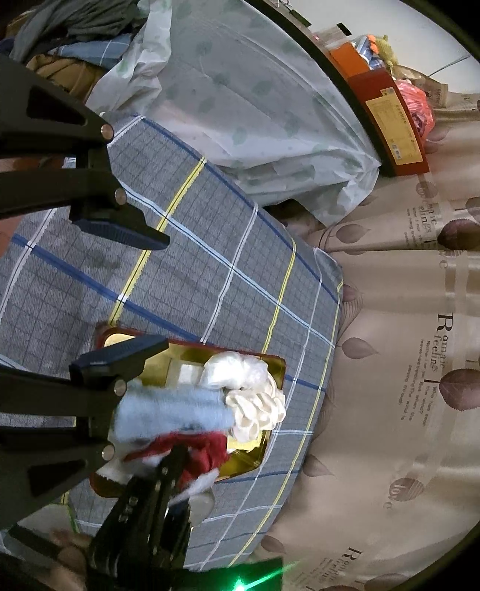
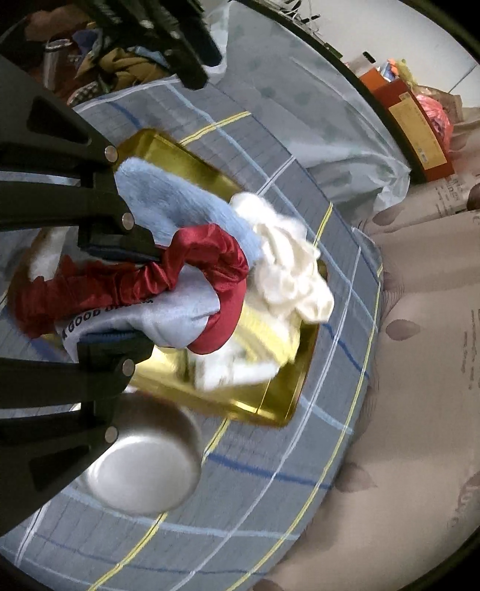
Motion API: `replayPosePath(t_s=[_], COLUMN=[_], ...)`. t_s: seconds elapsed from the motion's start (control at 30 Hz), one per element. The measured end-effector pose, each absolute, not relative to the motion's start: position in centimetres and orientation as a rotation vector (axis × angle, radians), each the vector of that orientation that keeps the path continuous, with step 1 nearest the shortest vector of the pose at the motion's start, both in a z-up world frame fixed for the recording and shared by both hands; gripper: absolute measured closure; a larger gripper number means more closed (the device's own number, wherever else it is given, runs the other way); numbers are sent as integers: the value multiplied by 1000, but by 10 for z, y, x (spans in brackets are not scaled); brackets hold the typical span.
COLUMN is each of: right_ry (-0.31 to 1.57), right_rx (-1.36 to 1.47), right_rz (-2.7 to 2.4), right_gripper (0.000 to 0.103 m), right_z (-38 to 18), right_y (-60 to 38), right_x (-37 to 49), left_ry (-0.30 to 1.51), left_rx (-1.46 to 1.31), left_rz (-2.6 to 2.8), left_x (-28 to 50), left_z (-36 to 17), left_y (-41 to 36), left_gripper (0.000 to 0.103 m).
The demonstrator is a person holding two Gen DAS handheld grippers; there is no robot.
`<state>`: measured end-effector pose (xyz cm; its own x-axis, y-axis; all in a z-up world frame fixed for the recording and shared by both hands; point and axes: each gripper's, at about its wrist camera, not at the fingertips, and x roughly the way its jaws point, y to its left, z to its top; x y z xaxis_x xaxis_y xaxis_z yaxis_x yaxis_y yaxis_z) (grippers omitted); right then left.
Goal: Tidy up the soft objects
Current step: 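Carry the red-and-white bag into the gold tray and open the right gripper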
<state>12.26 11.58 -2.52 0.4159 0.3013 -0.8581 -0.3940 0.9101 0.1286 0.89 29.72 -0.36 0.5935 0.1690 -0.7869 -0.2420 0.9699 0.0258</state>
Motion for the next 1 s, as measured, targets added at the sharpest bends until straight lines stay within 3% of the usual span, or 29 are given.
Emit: replayPosePath(t_s=[0.3,0.43,0.5,0.6,0.77,1.0], right_ry=[1062,1027,1013,983,949,885], right_rx=[-76,-77,-82,-92,-97,-110], right_rz=[442,438,437,427,418,386], right_gripper=[69,55,43,39,24,14], right_z=[-36,-31,-27,-21,-12,6], right_y=[136,132,131,129,129,123], right_x=[127,122,119,112,98,72], left_ry=[905,898,897,896,896,898], left_rx=[-84,-84,-84,-80,-77,-77], left_rz=[224,222,219,215,212,214], left_x=[8,6,6,6,6,6], left_z=[-4,-3,-3,-2,-2,-2], left_y=[293,291,290,288,285,283], left_gripper=[54,54,54,54,54,54])
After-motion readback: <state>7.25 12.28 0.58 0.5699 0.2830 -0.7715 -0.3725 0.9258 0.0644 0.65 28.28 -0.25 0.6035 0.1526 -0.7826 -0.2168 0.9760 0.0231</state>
